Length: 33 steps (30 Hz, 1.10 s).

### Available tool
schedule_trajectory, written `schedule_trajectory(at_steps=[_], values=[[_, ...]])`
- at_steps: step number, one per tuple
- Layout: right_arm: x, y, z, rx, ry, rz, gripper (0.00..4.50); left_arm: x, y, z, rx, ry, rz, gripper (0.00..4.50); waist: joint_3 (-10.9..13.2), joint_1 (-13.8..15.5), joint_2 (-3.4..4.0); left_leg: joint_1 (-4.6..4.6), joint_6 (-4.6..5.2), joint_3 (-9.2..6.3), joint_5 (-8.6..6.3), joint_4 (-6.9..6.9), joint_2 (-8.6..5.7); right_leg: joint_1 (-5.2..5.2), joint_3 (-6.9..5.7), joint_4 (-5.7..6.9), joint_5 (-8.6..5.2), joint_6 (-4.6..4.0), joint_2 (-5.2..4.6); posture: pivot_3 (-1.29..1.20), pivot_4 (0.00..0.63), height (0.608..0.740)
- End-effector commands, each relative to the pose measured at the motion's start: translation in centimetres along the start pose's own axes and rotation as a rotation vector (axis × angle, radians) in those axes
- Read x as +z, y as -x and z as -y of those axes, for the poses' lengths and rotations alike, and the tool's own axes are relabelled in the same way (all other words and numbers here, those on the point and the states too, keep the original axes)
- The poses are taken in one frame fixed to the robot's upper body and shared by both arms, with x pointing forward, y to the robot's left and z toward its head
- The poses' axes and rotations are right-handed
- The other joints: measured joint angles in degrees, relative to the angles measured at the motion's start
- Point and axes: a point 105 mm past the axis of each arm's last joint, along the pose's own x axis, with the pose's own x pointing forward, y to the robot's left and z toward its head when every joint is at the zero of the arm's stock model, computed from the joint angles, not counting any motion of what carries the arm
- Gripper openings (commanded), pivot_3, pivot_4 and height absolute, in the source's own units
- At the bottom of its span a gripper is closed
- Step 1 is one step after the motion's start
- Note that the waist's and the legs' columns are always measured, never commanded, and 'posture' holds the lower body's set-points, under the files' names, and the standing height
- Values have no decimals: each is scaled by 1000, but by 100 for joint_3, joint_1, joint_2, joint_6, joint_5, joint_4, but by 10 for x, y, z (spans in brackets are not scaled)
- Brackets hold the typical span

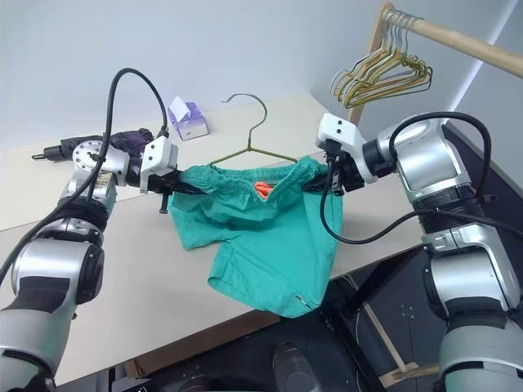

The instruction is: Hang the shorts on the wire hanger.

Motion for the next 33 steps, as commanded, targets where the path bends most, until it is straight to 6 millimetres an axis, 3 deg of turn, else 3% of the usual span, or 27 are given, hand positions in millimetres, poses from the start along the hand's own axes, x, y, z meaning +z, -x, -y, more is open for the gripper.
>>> schedule_trajectory(at_steps=[1,7,12,18,22,25,30,33], values=[[13,26,-4,-66,-33,110,0,15,-2,-9,2,-59,-1,1290,0,-3,0,-4,0,-5,0,5,0,0,-5,0,-1,1,0,-251,0,740],[-13,38,-24,-148,-180,159,0,21,1,-23,125,-46,45,3096,0,27,0,-19,0,-39,0,15,-2,4,-40,-1,-2,4,-5,-278,0,740],[-43,45,-43,-291,-356,202,0,24,13,-50,404,5,128,4489,0,20,0,-16,1,-65,0,15,0,11,-57,4,-7,12,-1,-292,0,740],[-72,60,-66,-522,-543,244,0,31,27,-71,630,119,279,4489,-3,50,4,-24,1,-105,1,21,-7,13,-61,8,-8,14,-10,-304,0,740],[-94,75,-65,-740,-710,242,0,45,20,-69,601,183,401,4489,-6,50,8,-25,1,-107,1,23,-9,14,-62,7,-9,14,-10,-307,0,740],[-115,94,-57,-974,-853,220,0,68,8,-58,515,248,531,4489,-15,48,21,-26,0,-109,1,22,-7,14,-63,9,-9,14,-9,-314,0,740],[-130,132,-45,-1283,-993,283,0,112,-6,-27,419,369,705,4489,-32,15,52,-29,-1,-112,1,22,-6,8,-55,13,-9,14,-7,-327,10,740],[-139,150,-39,-1412,-1028,215,0,133,-11,-10,372,404,759,4489,-43,-5,69,-23,0,-109,1,22,-8,17,-54,11,-9,14,-7,-333,17,740]])
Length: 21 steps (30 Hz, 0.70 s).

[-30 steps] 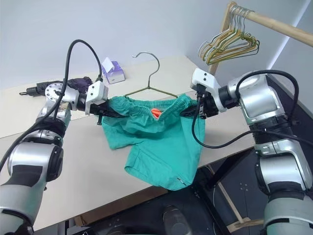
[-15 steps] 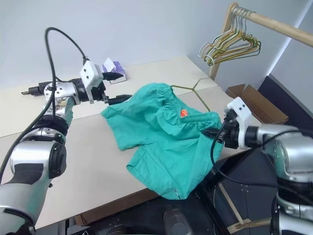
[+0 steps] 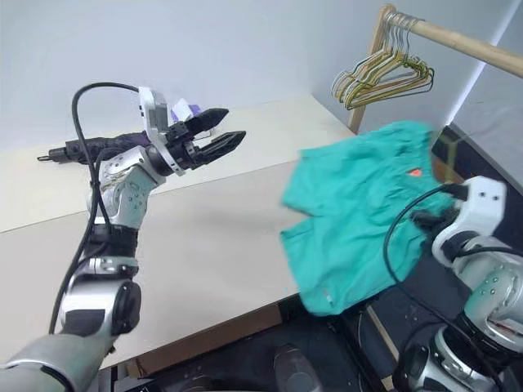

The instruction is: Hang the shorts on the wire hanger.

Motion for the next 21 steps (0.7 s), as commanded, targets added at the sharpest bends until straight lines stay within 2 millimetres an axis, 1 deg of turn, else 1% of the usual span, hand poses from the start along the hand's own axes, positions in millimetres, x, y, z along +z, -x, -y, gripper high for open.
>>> schedule_trajectory(at_steps=[1,3,4,6,12,17,19,21], values=[[22,5,23,-167,-9,50,0,27,-9,33,-65,10,70,4489,-7,-34,12,6,0,3,0,0,0,6,0,-2,0,0,2,-332,18,740],[33,6,27,-202,-21,73,0,30,-10,45,-83,13,81,4489,-10,-85,20,33,0,23,0,-9,-1,44,-4,-19,-2,0,5,-334,20,740],[38,6,30,-220,-35,86,0,32,-11,49,-88,20,90,4489,-13,-98,24,66,0,32,0,-22,-1,74,-4,-35,-4,-1,5,-334,19,740],[47,7,35,-253,-63,101,0,34,-11,54,-91,16,96,4489,-20,-117,36,93,1,40,-1,-32,-2,102,0,-47,-7,1,6,-335,18,740],[67,6,53,-333,-160,123,0,38,-12,57,-72,-21,109,4489,-26,-209,45,99,1,45,0,-43,-1,110,2,-64,-9,-4,13,-328,14,740],[72,1,72,-383,-267,108,0,39,-12,55,-62,-36,113,4489,-26,-234,46,100,1,47,0,-43,-5,122,3,-79,-8,-6,8,-322,11,740],[71,-1,79,-394,-356,80,0,38,-12,54,-60,-38,112,4489,-27,-240,48,100,1,48,0,-43,-6,123,4,-81,-8,-6,8,-319,9,740],[65,-5,86,-414,-404,50,0,38,-12,53,-56,-43,110,4489,-28,-242,49,102,1,49,-1,-45,-6,125,4,-81,-8,-6,7,-315,7,740]])
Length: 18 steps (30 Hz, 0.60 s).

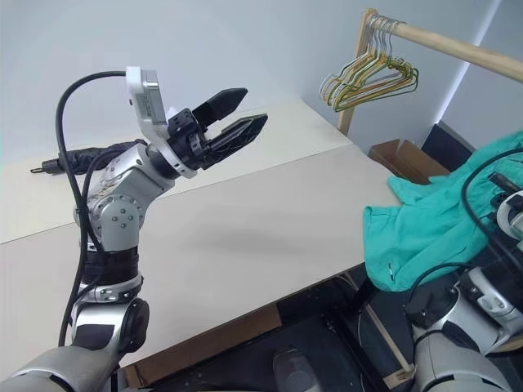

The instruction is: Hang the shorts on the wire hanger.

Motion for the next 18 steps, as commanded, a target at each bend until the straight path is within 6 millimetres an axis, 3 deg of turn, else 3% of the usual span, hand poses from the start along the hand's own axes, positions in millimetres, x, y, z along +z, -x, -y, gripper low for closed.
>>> schedule_trajectory(at_steps=[1,7,8,10,18], values=[[14,-1,12,-48,-70,35,0,7,-1,1,-2,-44,14,4489,0,6,0,2,0,-1,0,0,0,1,-1,0,0,0,0,-314,6,740],[4,-10,20,-55,-100,0,0,7,1,-1,6,-53,11,4489,0,11,0,5,0,-1,0,-1,0,22,-4,-11,-1,2,1,-305,3,740],[4,-9,16,-39,-72,13,505,8,1,-1,9,-56,10,4500,0,14,0,8,1,-2,-1,-2,0,33,-6,-16,-2,3,1,-304,3,740],[4,-3,5,-12,-2,47,875,9,3,-1,18,-64,9,4500,0,30,0,13,1,-4,-1,-5,1,50,-11,-29,-13,21,1,-303,4,740],[11,15,-15,-62,189,234,3617,11,9,-4,50,-75,13,4500,-2,36,3,15,1,-4,-1,-10,4,52,-6,-24,-23,37,5,-286,10,740]])
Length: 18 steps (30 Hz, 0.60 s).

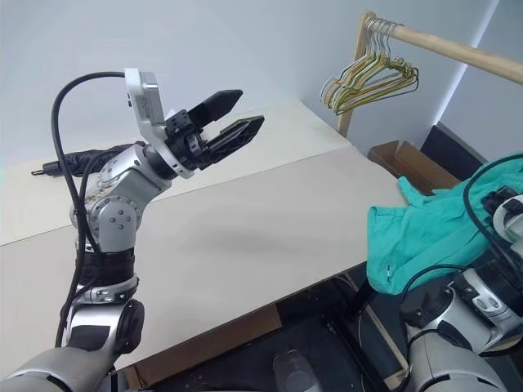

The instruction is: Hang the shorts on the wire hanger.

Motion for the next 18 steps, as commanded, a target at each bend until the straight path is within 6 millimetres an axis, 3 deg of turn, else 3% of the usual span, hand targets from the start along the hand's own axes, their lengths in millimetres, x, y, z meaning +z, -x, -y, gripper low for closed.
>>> schedule_trajectory(at_steps=[1,3,7,10,15,18], values=[[22,15,-10,-72,176,220,4049,15,4,1,8,-52,45,4500,0,14,0,-1,0,-1,0,-1,0,0,-1,-1,0,1,0,-286,10,740],[24,17,-10,-133,279,297,4462,15,5,1,13,-51,47,4500,0,57,0,2,0,-1,0,0,-1,-2,-1,-5,-2,3,0,-280,13,740],[28,26,-4,-351,499,572,4462,6,10,-5,54,-74,8,4500,1,136,-2,15,-1,4,-1,0,-2,-3,5,-15,-2,4,-2,-273,21,740],[24,40,-13,-428,637,787,4462,-2,15,-11,93,-84,-18,4500,5,174,-5,16,-1,4,-1,-4,-2,-3,6,-19,-3,4,-2,-269,30,740],[16,69,-40,-421,820,1157,4462,-20,31,-18,150,-131,-90,4500,13,205,-14,27,-1,12,-1,-8,-2,-2,16,-23,-2,4,-1,-250,38,740],[8,79,-65,-249,853,1264,4462,-32,48,-22,177,-203,-166,4500,19,218,-25,35,-1,16,-1,-12,-1,-2,23,-22,-2,3,1,-225,40,740]])
